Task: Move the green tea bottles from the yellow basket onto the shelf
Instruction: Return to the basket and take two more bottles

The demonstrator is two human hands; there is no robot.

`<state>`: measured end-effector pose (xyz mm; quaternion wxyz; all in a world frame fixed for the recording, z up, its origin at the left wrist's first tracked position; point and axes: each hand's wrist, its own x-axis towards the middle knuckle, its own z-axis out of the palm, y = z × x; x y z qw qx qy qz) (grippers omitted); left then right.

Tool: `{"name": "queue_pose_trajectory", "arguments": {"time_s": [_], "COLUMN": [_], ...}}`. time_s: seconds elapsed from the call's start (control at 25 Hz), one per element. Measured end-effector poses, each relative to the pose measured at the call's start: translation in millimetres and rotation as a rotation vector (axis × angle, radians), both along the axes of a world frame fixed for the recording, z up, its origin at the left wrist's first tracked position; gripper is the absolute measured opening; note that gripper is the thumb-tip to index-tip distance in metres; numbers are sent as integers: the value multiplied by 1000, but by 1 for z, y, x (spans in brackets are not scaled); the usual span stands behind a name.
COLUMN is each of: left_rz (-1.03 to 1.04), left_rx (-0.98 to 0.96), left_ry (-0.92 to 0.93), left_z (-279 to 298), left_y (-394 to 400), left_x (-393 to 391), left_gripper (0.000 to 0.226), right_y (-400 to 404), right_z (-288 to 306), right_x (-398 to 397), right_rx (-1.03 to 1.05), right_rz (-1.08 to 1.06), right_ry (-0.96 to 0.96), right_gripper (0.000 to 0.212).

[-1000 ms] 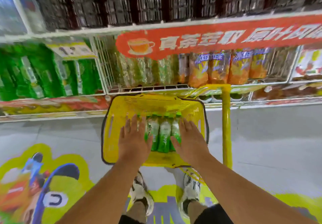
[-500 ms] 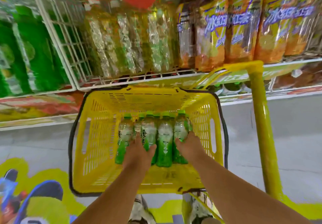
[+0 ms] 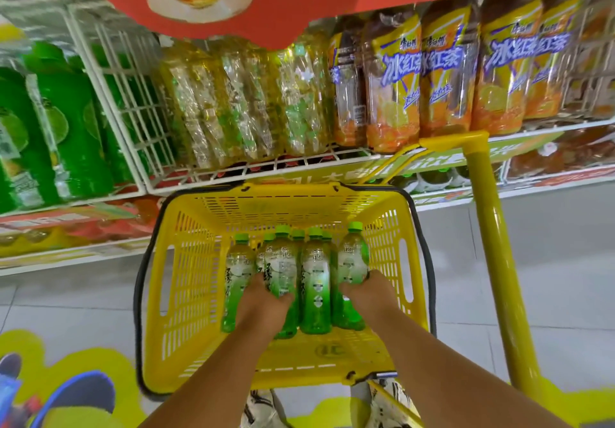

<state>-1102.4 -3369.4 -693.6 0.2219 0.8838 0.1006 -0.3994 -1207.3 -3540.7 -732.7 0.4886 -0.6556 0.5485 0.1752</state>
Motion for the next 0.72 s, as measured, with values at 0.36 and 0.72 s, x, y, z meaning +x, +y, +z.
{"name": "queue_pose_trajectory", "arguments": {"time_s": [0.36, 0.72], "left_rz": [112, 145], "left_rx": [-288, -544], "left_ry": [-111, -337], "left_z": [205, 469], "left_y": [23, 69], "left_x": [-10, -12], "left_gripper": [84, 82], "right_y": [13, 48], "right_z": [221, 491], "right_x": [-27, -20], "right_rx": [78, 17], "right_rz": [21, 90], "right_ry": [-283, -574], "right_gripper": [22, 18]}}
